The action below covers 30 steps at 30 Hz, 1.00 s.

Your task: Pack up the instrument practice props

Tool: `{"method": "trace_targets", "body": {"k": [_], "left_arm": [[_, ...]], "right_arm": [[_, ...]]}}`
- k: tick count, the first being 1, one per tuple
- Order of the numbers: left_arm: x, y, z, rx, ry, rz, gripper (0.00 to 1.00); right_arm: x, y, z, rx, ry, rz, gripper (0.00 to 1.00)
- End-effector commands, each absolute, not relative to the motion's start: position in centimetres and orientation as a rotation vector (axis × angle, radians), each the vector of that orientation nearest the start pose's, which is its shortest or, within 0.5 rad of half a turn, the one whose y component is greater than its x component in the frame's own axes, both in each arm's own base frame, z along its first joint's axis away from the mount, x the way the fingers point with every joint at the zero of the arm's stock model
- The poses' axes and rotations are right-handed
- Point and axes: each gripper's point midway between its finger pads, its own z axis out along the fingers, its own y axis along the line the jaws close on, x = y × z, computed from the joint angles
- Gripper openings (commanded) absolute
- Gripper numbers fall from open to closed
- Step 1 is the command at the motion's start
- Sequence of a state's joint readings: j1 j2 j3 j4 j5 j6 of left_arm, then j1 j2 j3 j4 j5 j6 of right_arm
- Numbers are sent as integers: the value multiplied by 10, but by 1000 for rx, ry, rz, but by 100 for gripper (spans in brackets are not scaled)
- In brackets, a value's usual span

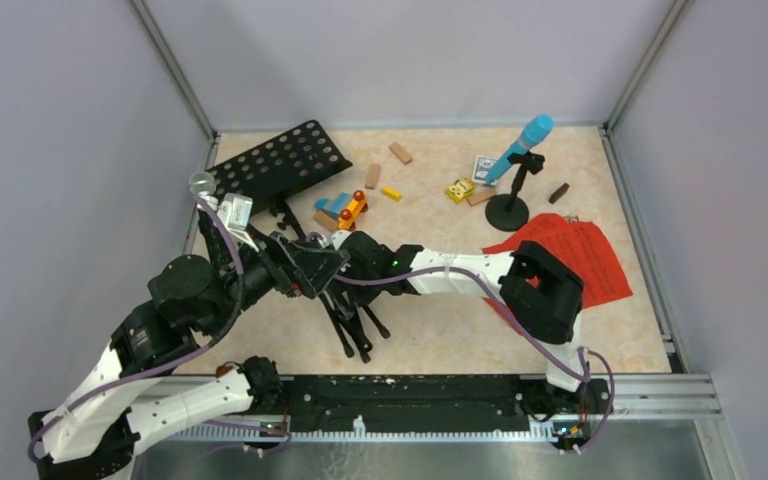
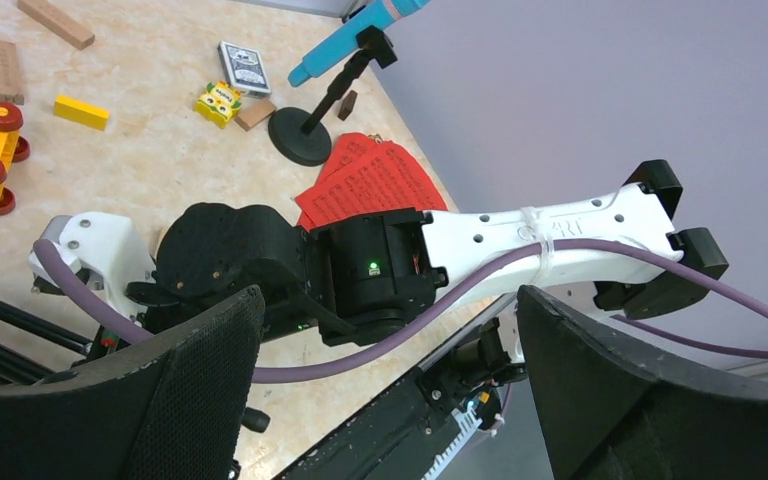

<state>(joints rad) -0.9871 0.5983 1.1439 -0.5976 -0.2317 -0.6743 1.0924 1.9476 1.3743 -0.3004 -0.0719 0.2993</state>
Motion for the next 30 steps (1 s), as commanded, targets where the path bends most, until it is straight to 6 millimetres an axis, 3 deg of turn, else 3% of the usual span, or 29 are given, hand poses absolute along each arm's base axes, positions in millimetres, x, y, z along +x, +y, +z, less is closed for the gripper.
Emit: {"method": "trace_targets", "body": {"k": [1,6,9,13,16,20,23,30], "left_arm": [[137,-186,403,84,1694,-1116,99],[138,-190,400,87,1699,-1123,99],[138,-191,401,87,1698,-1129,99],[138,-189,404,78,1687,-1130,99],[136,-185,408,71,1667,-1138,99],[136,-183,412,66,1654,-1141,99],[135,-184,411,66,1657,-1149,99],[136,-188,408,71,1671,-1151,99]], "right_arm": [[225,422,69,-874,2338,521,81],[249,420,129,-802,2217,462,81],[252,427,167,-770,2163,512,81],[243,439,189,-762,2139,645,81],[230,449,174,-813,2170,722,81],[215,456,131,-902,2260,763,81],[219,450,102,-903,2307,679,82],[227,428,60,-953,2348,478,82]]}}
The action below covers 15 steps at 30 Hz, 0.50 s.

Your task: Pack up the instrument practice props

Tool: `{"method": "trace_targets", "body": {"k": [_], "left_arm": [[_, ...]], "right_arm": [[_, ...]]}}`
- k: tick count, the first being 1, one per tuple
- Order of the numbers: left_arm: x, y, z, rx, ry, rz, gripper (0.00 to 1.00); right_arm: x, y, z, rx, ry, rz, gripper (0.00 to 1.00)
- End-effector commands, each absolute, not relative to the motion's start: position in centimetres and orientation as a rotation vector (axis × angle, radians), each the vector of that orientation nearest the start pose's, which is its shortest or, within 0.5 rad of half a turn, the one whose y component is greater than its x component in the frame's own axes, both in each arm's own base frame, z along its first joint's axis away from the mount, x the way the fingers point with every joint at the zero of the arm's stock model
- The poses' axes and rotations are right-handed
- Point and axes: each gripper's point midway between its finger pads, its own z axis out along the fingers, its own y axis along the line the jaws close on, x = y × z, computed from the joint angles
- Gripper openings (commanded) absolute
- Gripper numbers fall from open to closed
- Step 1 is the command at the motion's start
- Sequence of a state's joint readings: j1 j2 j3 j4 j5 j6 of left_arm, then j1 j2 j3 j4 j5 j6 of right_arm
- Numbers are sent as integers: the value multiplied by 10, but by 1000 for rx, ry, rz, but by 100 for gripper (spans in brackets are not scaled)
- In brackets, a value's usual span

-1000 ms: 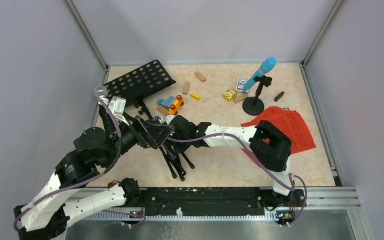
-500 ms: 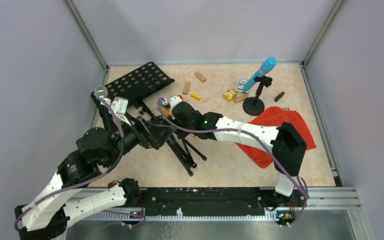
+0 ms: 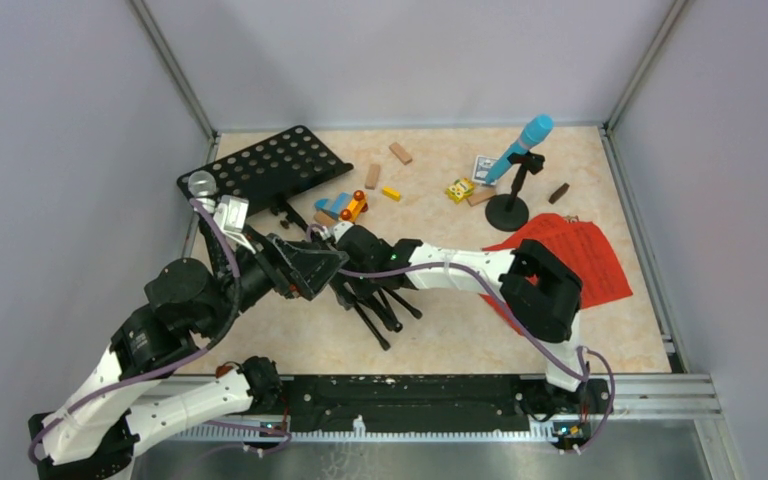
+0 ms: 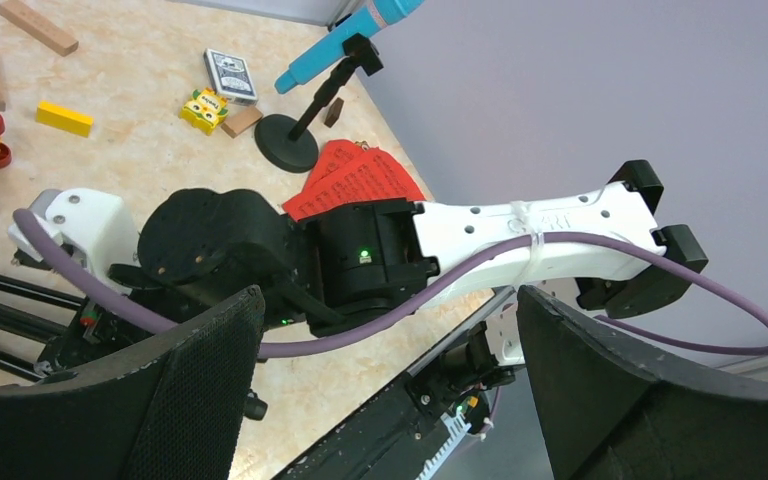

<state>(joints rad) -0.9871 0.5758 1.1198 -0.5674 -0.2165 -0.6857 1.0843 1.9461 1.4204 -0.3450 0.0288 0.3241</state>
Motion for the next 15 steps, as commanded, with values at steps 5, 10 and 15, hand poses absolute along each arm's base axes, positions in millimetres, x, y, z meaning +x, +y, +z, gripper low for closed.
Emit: {"method": "trace_targets", "body": {"k": [5,10,15], "left_arm": [[138,-190,405,68,1669,-1149,99],[140,-190,403,64,1668,-1141,99],[143,-189,400,57,1670,-1118,99]], "right_arm": [[223,424,40,-1005,2357,429,80],[224,431,33,-1008,2348,443,51],[244,457,50,-1019,2260,451,13]]}}
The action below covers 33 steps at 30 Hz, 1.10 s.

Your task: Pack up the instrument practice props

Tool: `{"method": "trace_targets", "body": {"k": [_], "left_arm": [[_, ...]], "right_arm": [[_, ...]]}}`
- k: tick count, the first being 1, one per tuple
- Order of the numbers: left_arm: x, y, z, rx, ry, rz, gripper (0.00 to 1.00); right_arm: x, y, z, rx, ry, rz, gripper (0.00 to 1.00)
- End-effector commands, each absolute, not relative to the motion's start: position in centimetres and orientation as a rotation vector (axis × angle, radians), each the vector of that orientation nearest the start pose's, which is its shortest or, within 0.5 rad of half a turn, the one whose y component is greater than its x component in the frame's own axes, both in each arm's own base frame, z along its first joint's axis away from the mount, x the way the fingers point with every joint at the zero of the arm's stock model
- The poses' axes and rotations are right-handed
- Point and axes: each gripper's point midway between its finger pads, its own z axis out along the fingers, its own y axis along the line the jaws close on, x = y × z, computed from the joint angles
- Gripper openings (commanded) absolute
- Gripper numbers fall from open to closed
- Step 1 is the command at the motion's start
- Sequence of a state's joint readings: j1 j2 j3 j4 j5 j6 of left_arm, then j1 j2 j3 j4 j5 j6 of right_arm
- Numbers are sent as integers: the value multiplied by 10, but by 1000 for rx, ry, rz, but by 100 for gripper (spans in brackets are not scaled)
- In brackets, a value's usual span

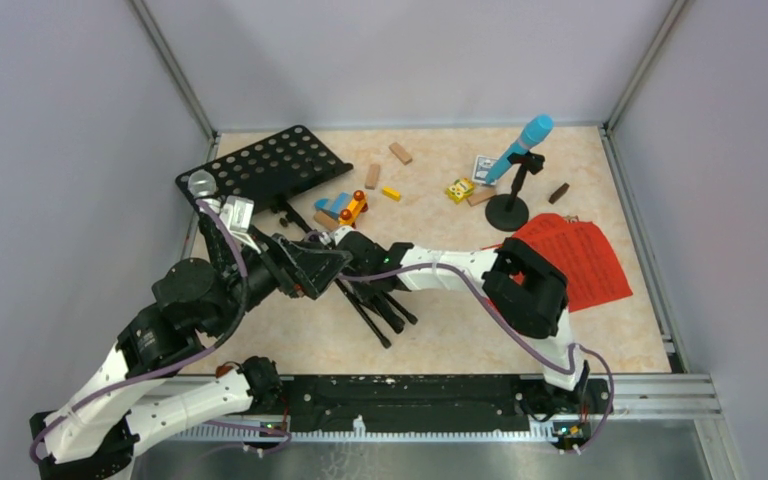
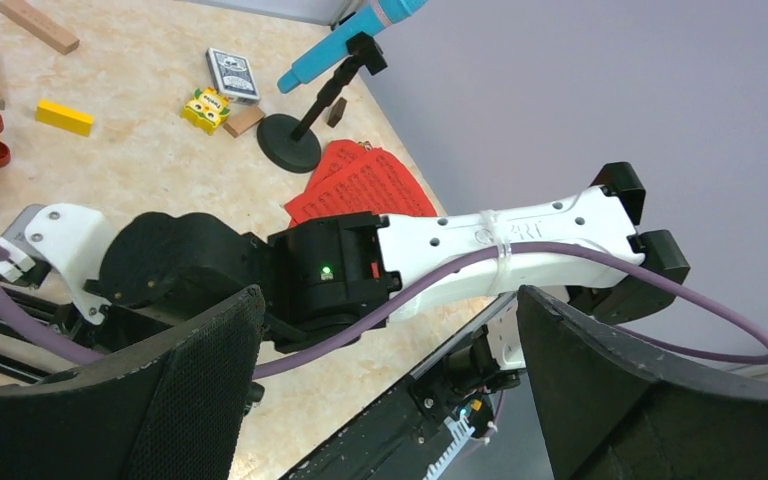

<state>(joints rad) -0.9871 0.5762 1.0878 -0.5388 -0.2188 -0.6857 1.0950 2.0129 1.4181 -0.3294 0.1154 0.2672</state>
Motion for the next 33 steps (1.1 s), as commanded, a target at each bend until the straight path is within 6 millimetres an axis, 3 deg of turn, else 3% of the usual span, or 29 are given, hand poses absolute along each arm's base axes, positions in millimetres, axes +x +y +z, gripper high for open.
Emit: {"method": "trace_targets", "body": {"k": [1,3,9,12,14,16,17,18,20,22,25,27,30,33], "left_arm": [[143,-188,400,55,1669,-1115,99],[144,-189,399,57,1669,-1112,99],[144,-188,397,50,1673,-1115,99],[144,-189,394,42,1681,-1116,99],[145,-188,392,33,1685,-1109,99],[146,-188,392,35,1685,-1106,99],[145,-188,394,41,1680,-1104,99],[145,-187,396,50,1672,-1103,99],[143,-186,404,74,1641,-1105,99],[141,-183,414,92,1601,-1112,99],[138,-181,426,115,1546,-1121,99],[139,-181,428,122,1536,-1114,99],[144,-185,418,128,1574,-1083,99],[153,-195,395,138,1653,-1029,99]], "right_arm": [[250,463,54,-1032,2235,444,8],[262,475,57,-1056,2200,425,0],[313,494,73,-938,2222,382,0],[320,501,83,-907,2211,418,2],[318,503,92,-908,2193,449,25],[311,499,104,-904,2177,495,39],[309,501,122,-889,2142,540,46],[304,497,127,-880,2134,565,53],[297,493,166,-837,2073,660,63],[289,486,191,-803,2044,744,68],[283,465,212,-710,2048,837,72],[284,444,216,-628,2081,870,81],[286,399,204,-529,2154,819,84],[288,349,187,-433,2242,705,85]]}}
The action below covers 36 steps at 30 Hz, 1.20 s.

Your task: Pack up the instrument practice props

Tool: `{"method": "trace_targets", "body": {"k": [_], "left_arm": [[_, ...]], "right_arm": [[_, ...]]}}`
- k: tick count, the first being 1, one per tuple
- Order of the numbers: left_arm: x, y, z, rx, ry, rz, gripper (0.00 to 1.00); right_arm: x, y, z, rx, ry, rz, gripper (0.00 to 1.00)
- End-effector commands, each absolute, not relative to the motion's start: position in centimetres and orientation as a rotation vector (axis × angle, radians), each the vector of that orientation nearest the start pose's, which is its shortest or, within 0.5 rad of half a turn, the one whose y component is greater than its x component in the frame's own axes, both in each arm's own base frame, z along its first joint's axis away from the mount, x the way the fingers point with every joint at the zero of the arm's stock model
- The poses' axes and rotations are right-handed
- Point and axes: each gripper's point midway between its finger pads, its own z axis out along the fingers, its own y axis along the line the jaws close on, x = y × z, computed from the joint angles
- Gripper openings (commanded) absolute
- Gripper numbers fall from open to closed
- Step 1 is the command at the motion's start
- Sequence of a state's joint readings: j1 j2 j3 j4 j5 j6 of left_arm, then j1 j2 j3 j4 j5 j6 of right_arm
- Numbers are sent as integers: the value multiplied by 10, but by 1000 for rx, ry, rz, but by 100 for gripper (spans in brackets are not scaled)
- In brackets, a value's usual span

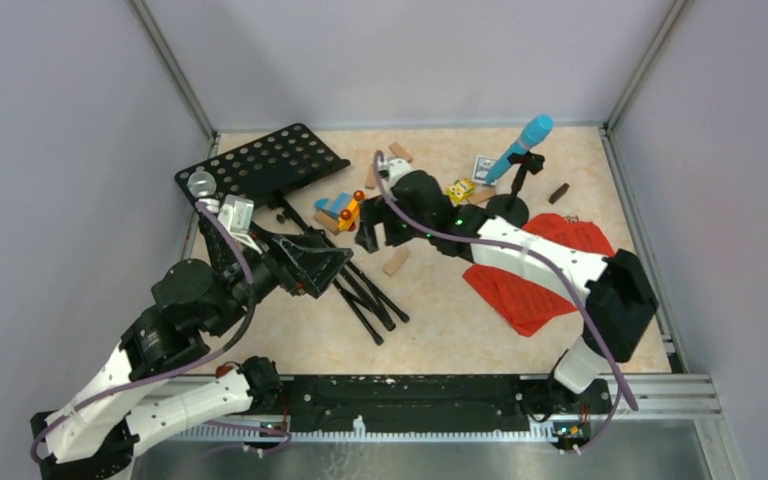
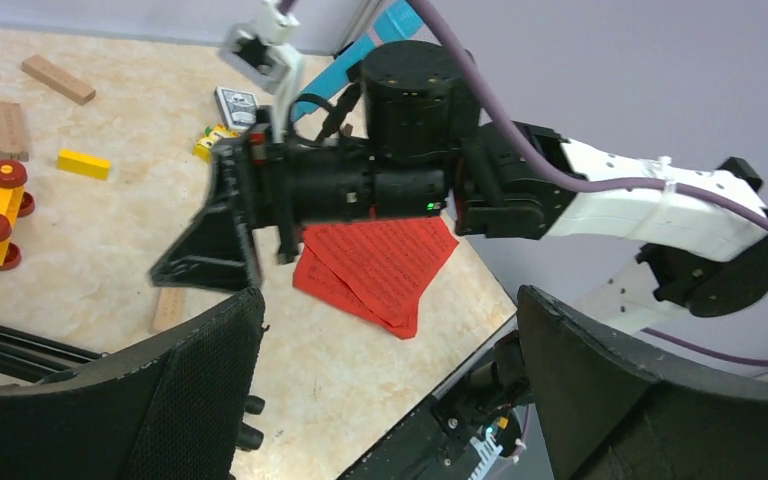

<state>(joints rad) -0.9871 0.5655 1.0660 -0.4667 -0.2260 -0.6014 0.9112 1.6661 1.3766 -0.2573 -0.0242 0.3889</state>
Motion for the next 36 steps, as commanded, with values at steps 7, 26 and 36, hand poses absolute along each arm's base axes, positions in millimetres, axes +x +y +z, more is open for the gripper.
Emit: {"method": "trace_targets", "body": {"k": [7,26,36], "left_arm": [[177,-228,327,154,1868,-907,99],[194,-263,240,155,2028,-855,99],[202,-258,221,247,1991,-756,99]], "right_arm": [[264,260,172,-357,2343,451,86],[215,125,241,-87,1884,352,86],[213,126,208,-148,2023,301,82]]}}
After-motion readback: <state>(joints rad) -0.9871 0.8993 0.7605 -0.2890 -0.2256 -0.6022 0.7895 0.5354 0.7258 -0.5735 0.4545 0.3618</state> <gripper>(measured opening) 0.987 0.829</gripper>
